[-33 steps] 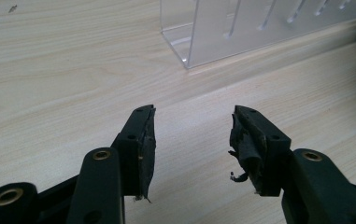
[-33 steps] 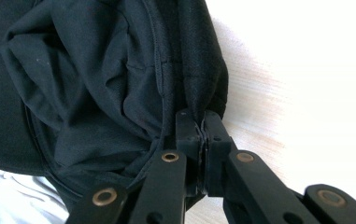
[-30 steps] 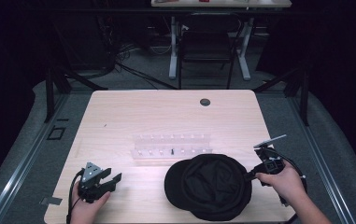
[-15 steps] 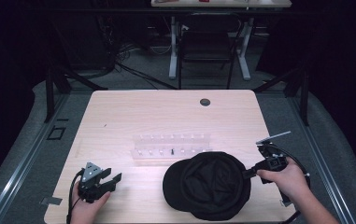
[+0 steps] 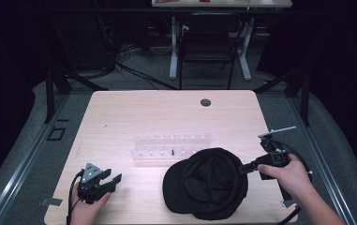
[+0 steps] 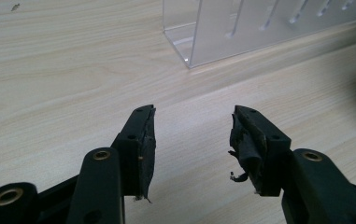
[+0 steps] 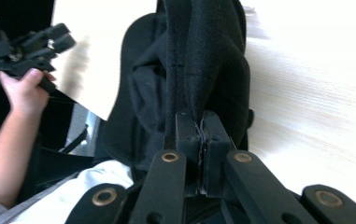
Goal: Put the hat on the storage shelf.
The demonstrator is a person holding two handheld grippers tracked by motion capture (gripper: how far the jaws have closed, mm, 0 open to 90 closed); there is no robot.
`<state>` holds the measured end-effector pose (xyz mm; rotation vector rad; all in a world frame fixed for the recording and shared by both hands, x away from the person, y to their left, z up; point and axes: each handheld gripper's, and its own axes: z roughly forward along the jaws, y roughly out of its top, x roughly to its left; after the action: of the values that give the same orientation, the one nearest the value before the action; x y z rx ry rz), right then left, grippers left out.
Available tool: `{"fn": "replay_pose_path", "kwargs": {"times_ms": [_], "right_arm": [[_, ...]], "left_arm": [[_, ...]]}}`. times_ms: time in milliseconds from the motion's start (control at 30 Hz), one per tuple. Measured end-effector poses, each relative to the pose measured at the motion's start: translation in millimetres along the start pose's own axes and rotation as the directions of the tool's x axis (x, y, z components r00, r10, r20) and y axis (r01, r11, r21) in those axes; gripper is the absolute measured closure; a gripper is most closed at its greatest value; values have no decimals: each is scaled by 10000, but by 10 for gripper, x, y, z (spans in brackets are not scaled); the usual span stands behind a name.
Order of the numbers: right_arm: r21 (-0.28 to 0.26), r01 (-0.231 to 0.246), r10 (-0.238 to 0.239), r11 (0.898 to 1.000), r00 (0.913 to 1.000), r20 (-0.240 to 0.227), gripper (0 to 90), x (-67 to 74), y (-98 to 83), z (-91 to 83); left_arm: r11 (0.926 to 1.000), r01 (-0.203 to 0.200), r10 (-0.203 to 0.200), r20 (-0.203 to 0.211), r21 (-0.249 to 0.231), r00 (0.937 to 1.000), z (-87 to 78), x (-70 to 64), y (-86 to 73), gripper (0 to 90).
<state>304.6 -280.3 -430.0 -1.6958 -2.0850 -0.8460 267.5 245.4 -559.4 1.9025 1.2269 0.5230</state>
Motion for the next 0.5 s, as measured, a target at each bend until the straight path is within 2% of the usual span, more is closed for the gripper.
{"fn": "replay_pose_path", "kwargs": {"times_ms": [33,167,400,500], "right_arm": [[97,44,-44,9999,10000,-76,885,6,8,-16],[-173,-159,150,9997,9984,-537,885,70,23,-59],[-389,-199,142,9990,9897,-1422,885,205,64,-146],[-484,-217,134,9986,9863,-1644,885,254,70,-173]], "left_arm": [[10000,-5,5,-2,-20,10000,-1,-2,1,497],[10000,5,-5,-8,-29,10000,-6,0,4,496],[10000,2,-2,-7,-33,10000,-10,1,3,497],[10000,6,-7,-24,-16,10000,-8,6,2,497]]}}
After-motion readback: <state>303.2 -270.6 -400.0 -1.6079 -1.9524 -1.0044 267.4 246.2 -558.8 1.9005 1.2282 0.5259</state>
